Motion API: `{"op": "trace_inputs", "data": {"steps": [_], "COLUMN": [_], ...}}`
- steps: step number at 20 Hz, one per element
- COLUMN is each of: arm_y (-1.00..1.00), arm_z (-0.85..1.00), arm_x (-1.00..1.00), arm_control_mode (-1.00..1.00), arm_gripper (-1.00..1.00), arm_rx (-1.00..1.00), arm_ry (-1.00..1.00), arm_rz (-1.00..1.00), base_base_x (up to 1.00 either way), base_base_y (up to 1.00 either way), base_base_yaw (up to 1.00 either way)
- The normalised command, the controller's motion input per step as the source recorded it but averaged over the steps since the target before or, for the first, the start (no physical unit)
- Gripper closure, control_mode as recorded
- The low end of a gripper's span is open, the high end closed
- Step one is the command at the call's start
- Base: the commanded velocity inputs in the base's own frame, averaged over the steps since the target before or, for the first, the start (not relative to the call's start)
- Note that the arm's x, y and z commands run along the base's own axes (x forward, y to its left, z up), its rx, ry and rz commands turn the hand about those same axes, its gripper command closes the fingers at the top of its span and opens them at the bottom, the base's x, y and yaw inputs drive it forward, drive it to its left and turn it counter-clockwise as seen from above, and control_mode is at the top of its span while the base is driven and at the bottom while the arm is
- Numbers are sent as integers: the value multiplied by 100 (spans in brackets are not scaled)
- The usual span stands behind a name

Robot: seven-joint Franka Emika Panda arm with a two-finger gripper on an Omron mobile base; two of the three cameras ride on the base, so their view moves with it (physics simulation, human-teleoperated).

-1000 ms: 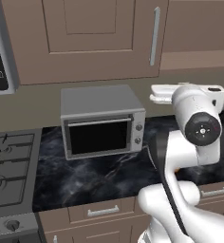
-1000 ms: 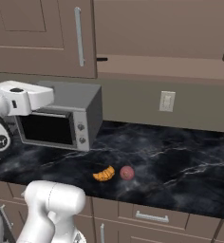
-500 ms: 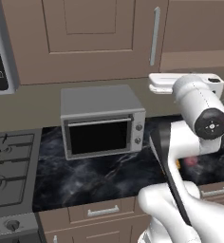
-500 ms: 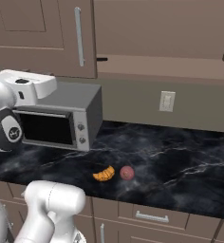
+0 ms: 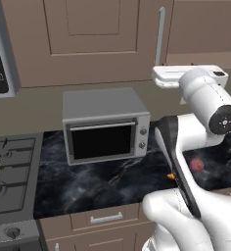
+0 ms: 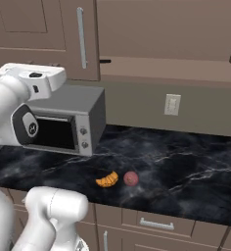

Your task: Pick the pan from the cabinet and place it on the stove. Then turn on the stove burner for the pan.

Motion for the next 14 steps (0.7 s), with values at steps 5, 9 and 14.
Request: {"op": "trace_inputs", "data": {"steps": [5, 9, 14], "arm_y": [0, 0, -6], "arm_z": [1, 0, 0], "arm_x": [36, 41, 43], "arm_control_mode": [-100, -100, -100], "arm_gripper": [-100, -100, -100], "arm_rx": [0, 0, 0], "arm_ry": [-1, 0, 0], "arm_rz": [-1, -6, -1], "base_base_x": [0, 0, 0], "base_base_y": [0, 0, 0], "base_base_yaw": [0, 0, 0]}}
